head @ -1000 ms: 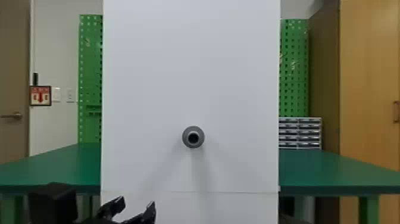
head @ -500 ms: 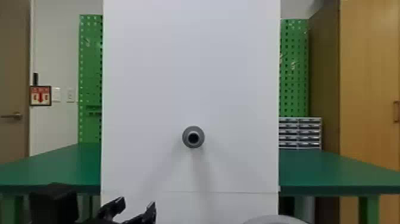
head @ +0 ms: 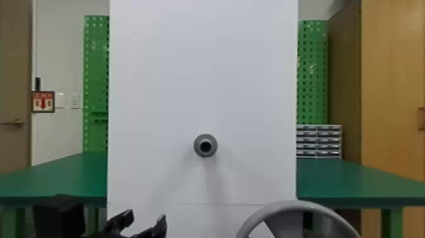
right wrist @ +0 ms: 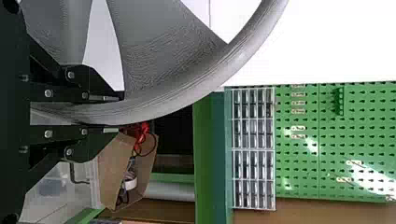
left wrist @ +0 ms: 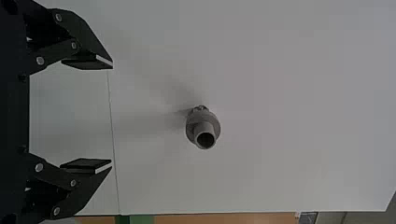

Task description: Hold the wheel and insert it

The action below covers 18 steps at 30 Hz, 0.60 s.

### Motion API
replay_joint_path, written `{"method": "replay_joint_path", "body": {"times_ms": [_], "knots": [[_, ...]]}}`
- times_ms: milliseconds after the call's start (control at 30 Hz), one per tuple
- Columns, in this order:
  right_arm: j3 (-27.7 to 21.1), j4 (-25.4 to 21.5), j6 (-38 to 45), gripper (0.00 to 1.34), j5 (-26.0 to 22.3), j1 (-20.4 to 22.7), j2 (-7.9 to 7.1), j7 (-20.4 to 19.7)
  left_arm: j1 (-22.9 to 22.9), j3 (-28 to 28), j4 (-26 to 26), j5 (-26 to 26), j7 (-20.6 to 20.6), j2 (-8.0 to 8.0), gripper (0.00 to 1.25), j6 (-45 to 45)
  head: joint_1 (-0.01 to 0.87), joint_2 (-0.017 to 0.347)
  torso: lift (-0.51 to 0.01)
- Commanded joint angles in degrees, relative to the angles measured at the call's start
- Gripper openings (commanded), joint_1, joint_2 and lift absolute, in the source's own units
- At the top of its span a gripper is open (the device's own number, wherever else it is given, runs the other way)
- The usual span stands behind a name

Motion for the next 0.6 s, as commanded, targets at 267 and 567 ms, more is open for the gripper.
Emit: {"method": "replay_joint_path", "body": {"times_ms": [267, 567], "knots": [[-2.12, -5.02, 13.57, 0.14, -1.60, -6.95, -0.66, 0.00, -0.18, -0.39, 0.02, 0.00, 0.48, -0.04, 0.75, 0.89, 0.000, 0.037, -0.486], [-2.74, -6.61, 19.72, 0.14, -0.89, -12.14, -0.66, 0.00, -0.35, -0.57, -0.07, -0.17, 0.48, 0.05, 0.75, 1.15, 0.000, 0.037, -0.486]]}}
